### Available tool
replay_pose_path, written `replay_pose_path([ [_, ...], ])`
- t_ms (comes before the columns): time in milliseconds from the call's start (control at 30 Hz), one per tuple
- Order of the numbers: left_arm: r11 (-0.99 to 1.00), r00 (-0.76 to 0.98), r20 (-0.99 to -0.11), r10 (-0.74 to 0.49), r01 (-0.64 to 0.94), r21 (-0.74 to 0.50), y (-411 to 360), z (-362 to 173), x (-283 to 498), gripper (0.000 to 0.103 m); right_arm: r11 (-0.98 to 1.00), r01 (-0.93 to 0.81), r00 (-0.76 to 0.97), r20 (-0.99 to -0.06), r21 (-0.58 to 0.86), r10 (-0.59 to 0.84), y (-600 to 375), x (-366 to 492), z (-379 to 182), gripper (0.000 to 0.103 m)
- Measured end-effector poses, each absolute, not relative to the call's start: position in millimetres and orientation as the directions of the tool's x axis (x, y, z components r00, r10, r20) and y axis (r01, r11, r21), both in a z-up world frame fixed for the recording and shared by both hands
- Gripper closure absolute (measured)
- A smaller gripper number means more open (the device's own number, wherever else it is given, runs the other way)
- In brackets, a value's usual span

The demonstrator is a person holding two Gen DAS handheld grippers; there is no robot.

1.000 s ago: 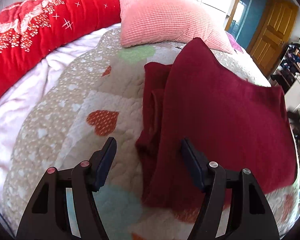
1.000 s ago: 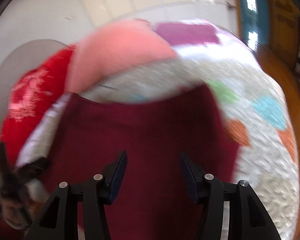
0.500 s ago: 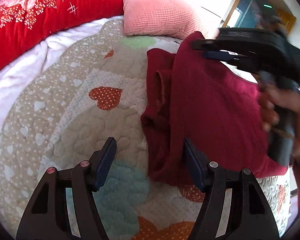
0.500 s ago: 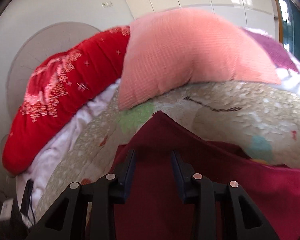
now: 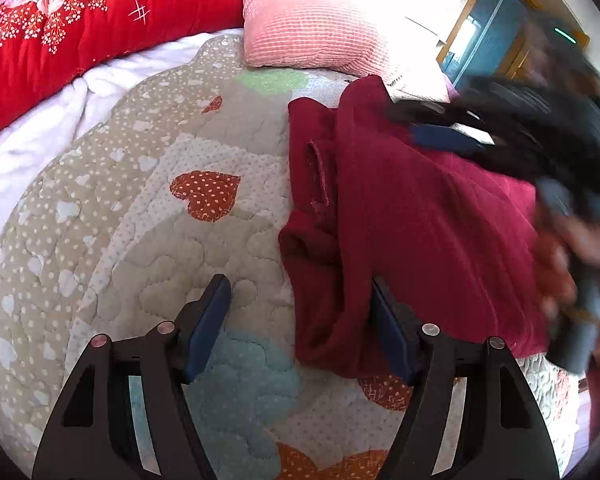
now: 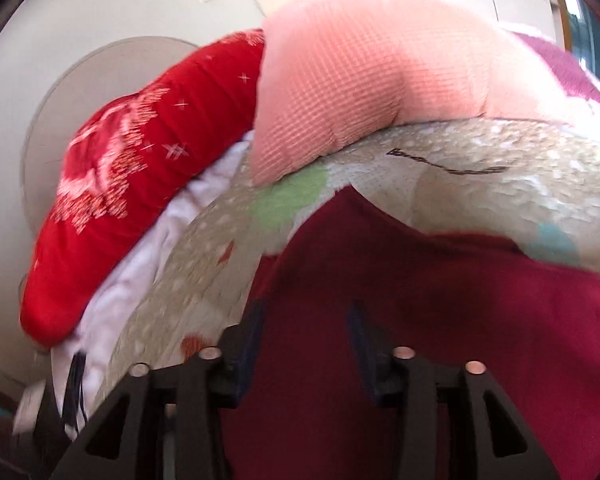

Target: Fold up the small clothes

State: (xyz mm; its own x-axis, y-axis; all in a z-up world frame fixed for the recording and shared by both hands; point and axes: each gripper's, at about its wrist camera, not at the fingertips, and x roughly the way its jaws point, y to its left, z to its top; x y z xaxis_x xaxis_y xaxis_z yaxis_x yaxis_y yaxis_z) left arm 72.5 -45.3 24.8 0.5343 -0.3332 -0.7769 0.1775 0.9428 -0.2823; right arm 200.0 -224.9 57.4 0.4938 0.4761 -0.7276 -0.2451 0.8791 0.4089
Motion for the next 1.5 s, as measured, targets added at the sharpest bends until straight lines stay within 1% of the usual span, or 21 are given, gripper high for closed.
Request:
replay_pose_path([
  [67, 0.941, 0.531, -0.777, -0.338, 0.177, -0.288, -45, 24, 75, 0.032, 0.901, -0.227, 0.526, -0.732, 0.371, 0.434, -249, 174, 63, 0.056],
  [167, 0.941, 0.532, -0.777, -0.337, 0.175, -0.289, -45, 22, 78, 0.030, 0.906, -0.165, 0.595, -0.694, 0.390, 0.407, -306, 135, 70, 0.056],
  [233, 0.942, 0.536, -0.776, -0.334, 0.176, -0.284, -46, 21, 79, 0.027, 0.927, -0.098, 0.608, -0.715, 0.362, 0.344, -342, 107, 69, 0.056],
  [333, 0.948, 0.543, -0.777, -0.319, 0.177, -0.265, -50, 21, 80, 0.024, 0.963, -0.002, 0.614, -0.760, 0.268, 0.213, -385, 64, 61, 0.056],
  [467, 0.947, 0.546, -0.774, -0.320, 0.181, -0.264, -50, 19, 82, 0.024, 0.966, 0.036, 0.600, -0.778, 0.256, 0.184, -414, 32, 38, 0.057],
  [533, 0.945, 0.543, -0.773, -0.328, 0.181, -0.274, -48, 19, 83, 0.023, 0.955, 0.040, 0.616, -0.760, 0.293, 0.207, -422, 23, 31, 0.058],
  [600, 0.942, 0.541, -0.771, -0.336, 0.177, -0.286, -46, 20, 83, 0.024, 0.954, 0.050, 0.614, -0.763, 0.295, 0.204, -421, 22, 40, 0.058],
  [700, 0.935, 0.533, -0.769, -0.352, 0.169, -0.310, -42, 24, 81, 0.024, 0.939, 0.071, 0.667, -0.716, 0.338, 0.208, -428, 13, 61, 0.056],
  [767, 0.916, 0.520, -0.757, -0.396, 0.160, -0.369, -37, 27, 81, 0.024, 0.929, 0.132, 0.709, -0.688, 0.346, 0.155, -439, -1, 70, 0.046],
  [800, 0.909, 0.514, -0.754, -0.409, 0.156, -0.387, -36, 27, 80, 0.024, 0.918, 0.174, 0.730, -0.673, 0.355, 0.122, -448, -8, 72, 0.031],
  [833, 0.896, 0.504, -0.747, -0.434, 0.152, -0.417, -34, 27, 80, 0.024, 0.906, 0.204, 0.741, -0.663, 0.371, 0.105, -455, -13, 72, 0.022],
  [900, 0.863, 0.490, -0.720, -0.492, 0.164, -0.478, -34, 29, 78, 0.024, 0.873, 0.241, 0.740, -0.662, 0.424, 0.118, -471, -17, 62, 0.022],
  [967, 0.830, 0.473, -0.694, -0.543, 0.176, -0.529, -35, 29, 78, 0.024, 0.851, 0.257, 0.706, -0.690, 0.458, 0.158, -477, -11, 49, 0.022],
  [1033, 0.813, 0.442, -0.693, -0.570, 0.182, -0.553, -40, 25, 78, 0.023, 0.843, 0.245, 0.687, -0.699, 0.478, 0.197, -478, -5, 38, 0.022],
  [1067, 0.819, 0.445, -0.697, -0.563, 0.184, -0.544, -41, 24, 79, 0.023, 0.837, 0.254, 0.675, -0.708, 0.484, 0.204, -479, 0, 34, 0.022],
  [1200, 0.852, 0.461, -0.720, -0.518, 0.208, -0.480, -52, 25, 78, 0.023, 0.825, 0.252, 0.700, -0.684, 0.506, 0.206, -476, 4, 36, 0.022],
  [1267, 0.869, 0.467, -0.734, -0.492, 0.214, -0.447, -59, 25, 78, 0.023, 0.823, 0.254, 0.692, -0.690, 0.508, 0.212, -477, 9, 33, 0.022],
  [1333, 0.885, 0.475, -0.747, -0.465, 0.223, -0.409, -66, 25, 77, 0.020, 0.819, 0.250, 0.670, -0.703, 0.516, 0.238, -479, 20, 24, 0.021],
  [1433, 0.900, 0.485, -0.758, -0.437, 0.240, -0.365, -74, 23, 76, 0.016, 0.832, 0.230, 0.686, -0.691, 0.505, 0.230, -477, 26, 23, 0.020],
  [1467, 0.900, 0.493, -0.753, -0.435, 0.251, -0.356, -77, 23, 75, 0.016, 0.836, 0.216, 0.686, -0.688, 0.505, 0.238, -475, 28, 24, 0.024],
  [1500, 0.898, 0.496, -0.749, -0.440, 0.256, -0.358, -78, 23, 76, 0.018, 0.841, 0.189, 0.687, -0.680, 0.507, 0.255, -471, 31, 24, 0.041],
])
